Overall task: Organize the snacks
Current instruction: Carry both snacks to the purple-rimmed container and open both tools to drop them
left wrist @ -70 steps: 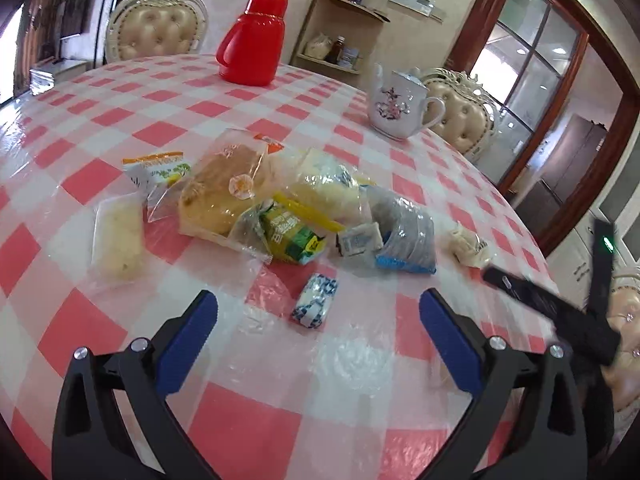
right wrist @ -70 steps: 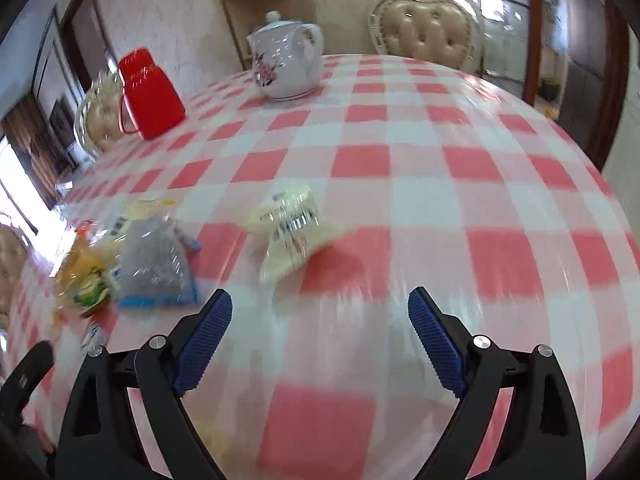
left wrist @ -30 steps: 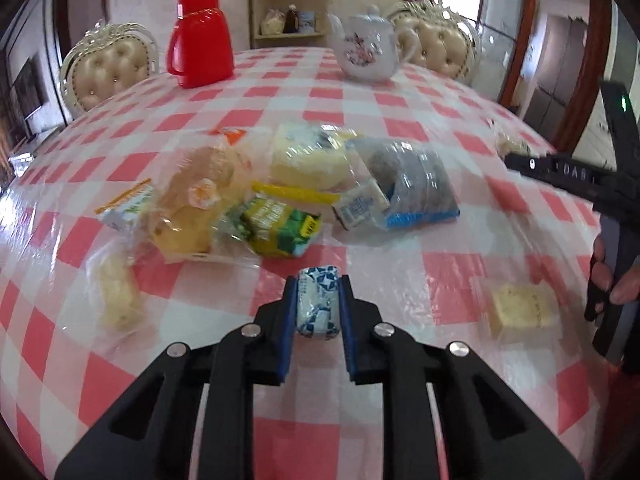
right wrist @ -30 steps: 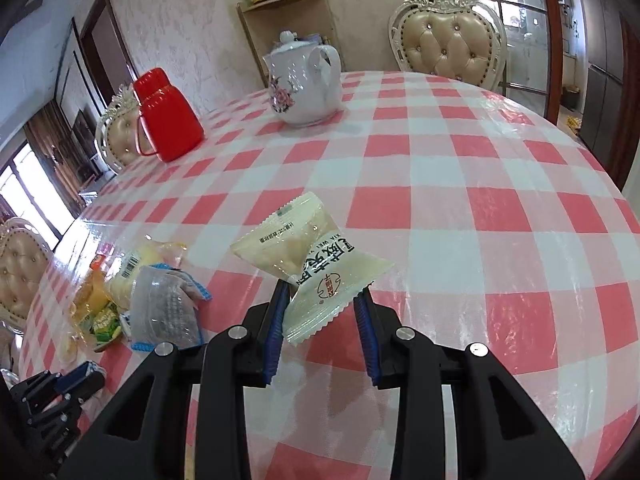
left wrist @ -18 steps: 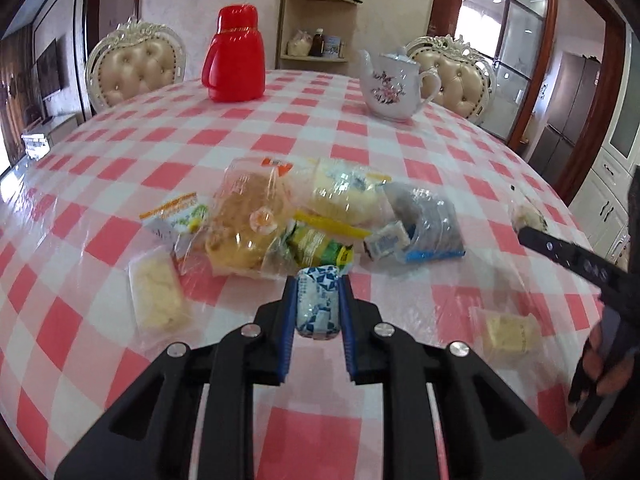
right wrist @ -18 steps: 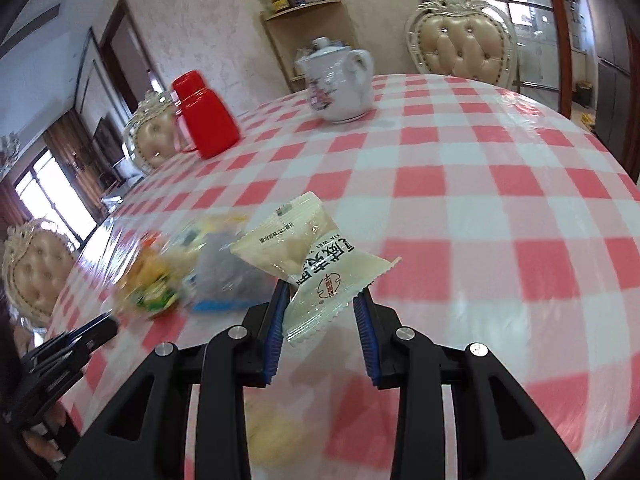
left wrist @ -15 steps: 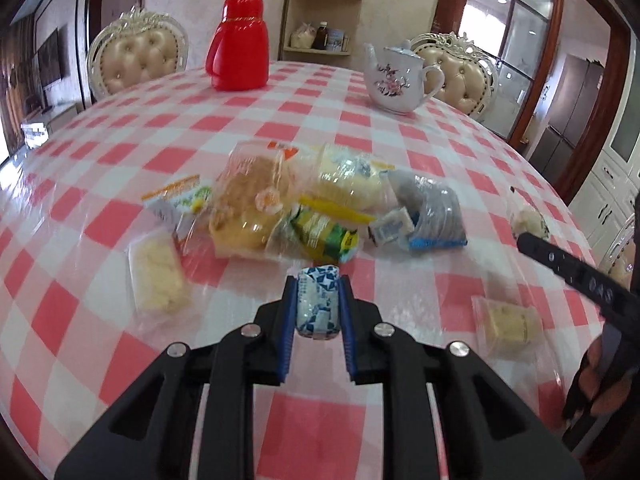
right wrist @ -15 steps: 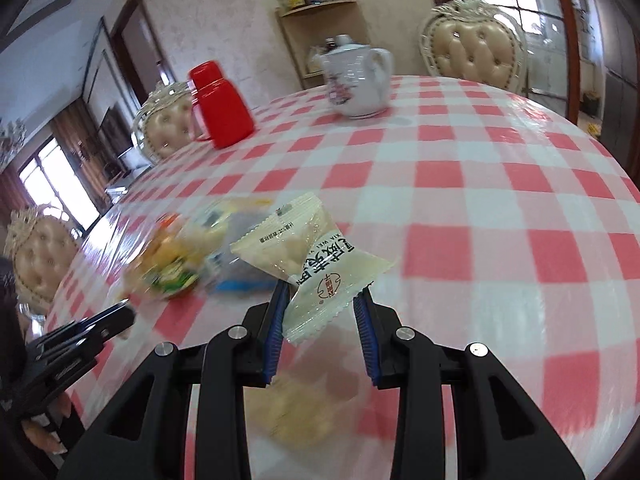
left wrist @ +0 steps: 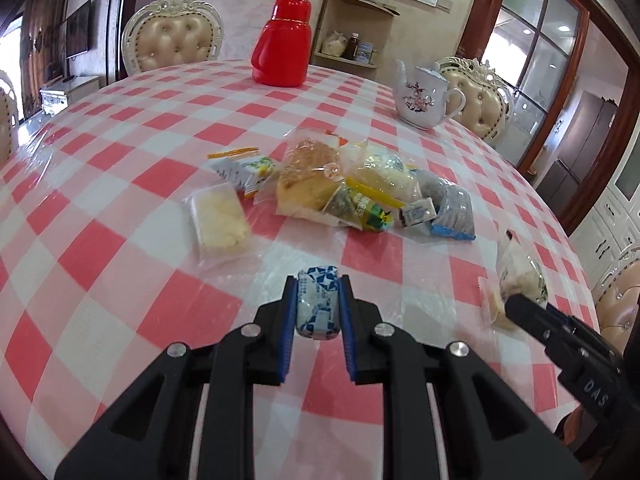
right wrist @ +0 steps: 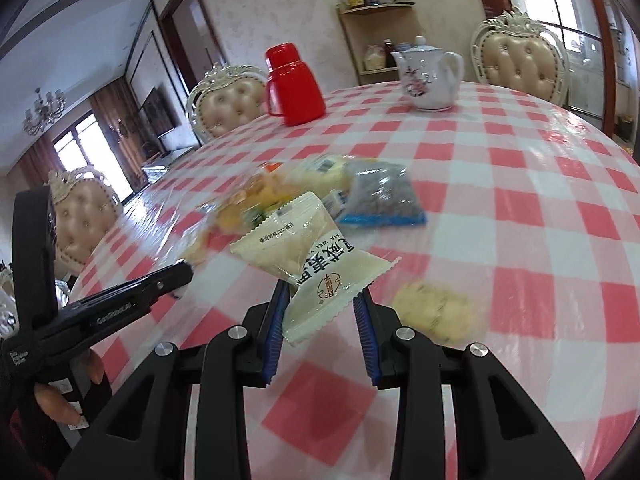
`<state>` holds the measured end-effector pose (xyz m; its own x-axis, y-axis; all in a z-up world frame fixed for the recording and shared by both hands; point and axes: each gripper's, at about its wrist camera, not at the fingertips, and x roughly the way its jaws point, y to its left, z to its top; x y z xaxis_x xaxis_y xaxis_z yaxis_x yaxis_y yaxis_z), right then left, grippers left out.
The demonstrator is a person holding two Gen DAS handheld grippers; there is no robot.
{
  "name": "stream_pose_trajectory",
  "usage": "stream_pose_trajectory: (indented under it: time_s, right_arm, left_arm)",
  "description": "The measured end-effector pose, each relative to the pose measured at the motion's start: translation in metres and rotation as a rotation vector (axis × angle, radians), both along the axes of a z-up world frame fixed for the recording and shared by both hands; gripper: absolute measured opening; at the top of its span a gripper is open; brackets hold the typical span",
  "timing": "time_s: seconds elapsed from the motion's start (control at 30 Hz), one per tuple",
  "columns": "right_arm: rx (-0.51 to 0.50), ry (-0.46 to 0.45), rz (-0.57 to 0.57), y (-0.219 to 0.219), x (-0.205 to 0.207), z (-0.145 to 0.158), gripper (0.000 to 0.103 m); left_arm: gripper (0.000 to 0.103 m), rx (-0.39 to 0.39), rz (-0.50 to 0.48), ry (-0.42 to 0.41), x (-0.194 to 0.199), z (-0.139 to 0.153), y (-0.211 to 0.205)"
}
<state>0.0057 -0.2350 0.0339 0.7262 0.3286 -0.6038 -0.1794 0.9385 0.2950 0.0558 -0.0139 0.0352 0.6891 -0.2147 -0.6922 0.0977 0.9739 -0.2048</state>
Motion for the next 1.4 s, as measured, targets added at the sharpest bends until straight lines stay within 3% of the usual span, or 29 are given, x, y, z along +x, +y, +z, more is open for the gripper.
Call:
stream_pose_trajectory:
  time_s: [0.3,0.8,1.17,1.4]
  right_arm:
    - [0.021,0.005,0.015,0.014,-0.023,-0.002,0.033]
    - [0.095,0.012,0.092,0.043,-0.078,-0.003,0.033]
    - [0.094,0.013,0.171,0.069,-0.111,0.000,0.033]
    - [0.074,0.006,0.241,0.095,-0.130,0.005,0.033]
  left_arm:
    - [0.020,0.006,0.026,-0.026,-0.019,0.002,0.008]
    - [0.020,-0.008,0.046,-0.074,-0.084,0.005,0.025]
    - [0.020,0.094,0.075,-0.123,-0.140,0.018,0.044]
    - [0.020,0.118,0.100,-0.127,-0.171,0.019,0.066]
